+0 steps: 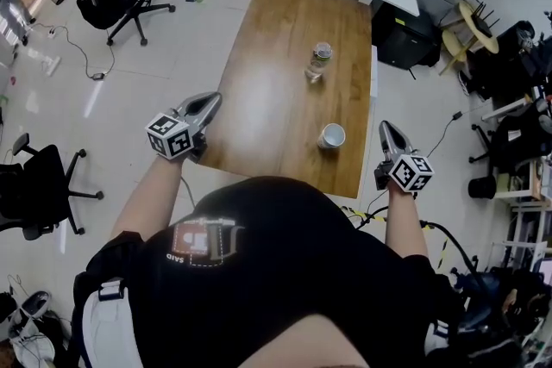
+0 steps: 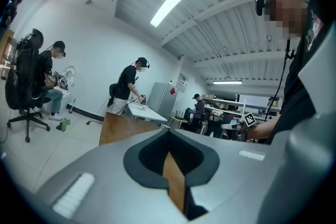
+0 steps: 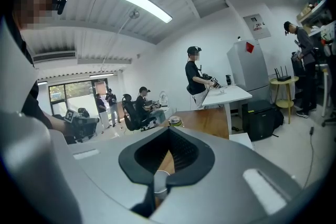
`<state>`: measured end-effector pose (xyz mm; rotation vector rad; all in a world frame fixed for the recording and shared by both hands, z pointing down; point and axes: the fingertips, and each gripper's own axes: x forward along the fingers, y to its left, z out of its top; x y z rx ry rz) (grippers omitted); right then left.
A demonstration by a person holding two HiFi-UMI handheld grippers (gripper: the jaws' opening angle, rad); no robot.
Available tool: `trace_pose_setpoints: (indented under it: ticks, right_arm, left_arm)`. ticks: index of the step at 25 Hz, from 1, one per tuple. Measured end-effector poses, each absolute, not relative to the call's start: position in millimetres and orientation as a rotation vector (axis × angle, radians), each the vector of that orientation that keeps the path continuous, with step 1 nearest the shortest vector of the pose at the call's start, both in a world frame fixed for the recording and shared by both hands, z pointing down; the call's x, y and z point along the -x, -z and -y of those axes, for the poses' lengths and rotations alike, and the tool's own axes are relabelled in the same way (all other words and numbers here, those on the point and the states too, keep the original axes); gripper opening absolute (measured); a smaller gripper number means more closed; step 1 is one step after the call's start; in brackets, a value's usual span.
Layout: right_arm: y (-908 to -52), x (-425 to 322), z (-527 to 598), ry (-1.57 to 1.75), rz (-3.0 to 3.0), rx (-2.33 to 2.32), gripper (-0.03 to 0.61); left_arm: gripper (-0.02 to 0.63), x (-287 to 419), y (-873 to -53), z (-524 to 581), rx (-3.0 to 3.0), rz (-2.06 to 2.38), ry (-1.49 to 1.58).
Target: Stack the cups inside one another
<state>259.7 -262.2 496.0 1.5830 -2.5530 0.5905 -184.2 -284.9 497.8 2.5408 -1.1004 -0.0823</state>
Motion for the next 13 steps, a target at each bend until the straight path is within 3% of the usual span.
trace_pose_setpoints:
  ticks: [13]
  right_arm:
    - [-494.6, -256.2, 257.9, -0.574, 2.551, -1.571, 0.011]
  left_arm:
    - [0.002, 180.4, -495.6, 279.2, -2.561, 1.088, 0.071]
